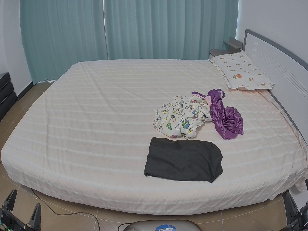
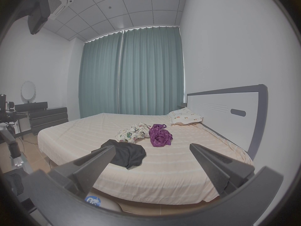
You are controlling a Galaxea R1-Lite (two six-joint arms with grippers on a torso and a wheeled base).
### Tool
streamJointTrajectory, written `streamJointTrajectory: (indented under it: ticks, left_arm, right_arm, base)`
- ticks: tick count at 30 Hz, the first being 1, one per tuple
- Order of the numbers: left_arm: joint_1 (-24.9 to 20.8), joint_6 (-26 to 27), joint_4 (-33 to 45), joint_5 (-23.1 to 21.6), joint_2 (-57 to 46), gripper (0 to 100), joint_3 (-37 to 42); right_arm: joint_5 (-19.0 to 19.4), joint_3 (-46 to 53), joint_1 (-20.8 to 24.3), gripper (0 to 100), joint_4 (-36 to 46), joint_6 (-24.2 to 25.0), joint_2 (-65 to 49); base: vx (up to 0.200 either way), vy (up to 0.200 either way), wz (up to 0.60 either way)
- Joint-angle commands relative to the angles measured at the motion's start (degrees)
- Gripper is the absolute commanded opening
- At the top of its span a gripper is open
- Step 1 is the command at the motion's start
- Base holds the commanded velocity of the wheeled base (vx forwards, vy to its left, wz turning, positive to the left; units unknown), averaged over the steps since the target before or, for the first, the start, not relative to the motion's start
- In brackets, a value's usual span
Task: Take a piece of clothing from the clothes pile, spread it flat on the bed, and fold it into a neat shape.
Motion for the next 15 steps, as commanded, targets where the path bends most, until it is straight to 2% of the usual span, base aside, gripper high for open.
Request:
streamJointTrajectory:
  ticks: [1,4,5,10,13,15]
  left_arm:
    - [0.01,-0.04,0.00,0.01,0.00,100,0.92]
    - [0.01,-0.04,0.00,0.01,-0.08,100,0.92]
    - [0.01,-0.04,0.00,0.01,-0.08,100,0.92]
    - [0.01,0.04,0.00,0.01,-0.08,100,0.92]
    - [0.01,0.04,0.00,0.01,0.00,100,0.92]
    - [0.01,0.04,0.00,0.01,-0.08,100,0.92]
  right_arm:
    - [-0.03,0.37,0.00,100,-1.46,-0.92,-0.62]
    - [1.20,0.28,0.00,100,-4.89,-2.68,-0.62]
    - [2.34,1.16,0.00,100,-4.36,-3.21,-0.62]
    - [2.78,0.98,0.00,100,-1.29,-2.15,-0.62]
    - [2.69,0.89,0.00,100,-0.93,-1.27,-0.62]
    - [2.60,0.72,0.00,100,-0.50,2.60,-0.36]
  base:
    - [0.000,0.000,0.00]
    - [0.000,0.000,0.00]
    - [0.000,0.000,0.00]
    - [0.000,0.000,0.00]
    - [0.000,0.000,0.00]
    - [0.000,0.000,0.00]
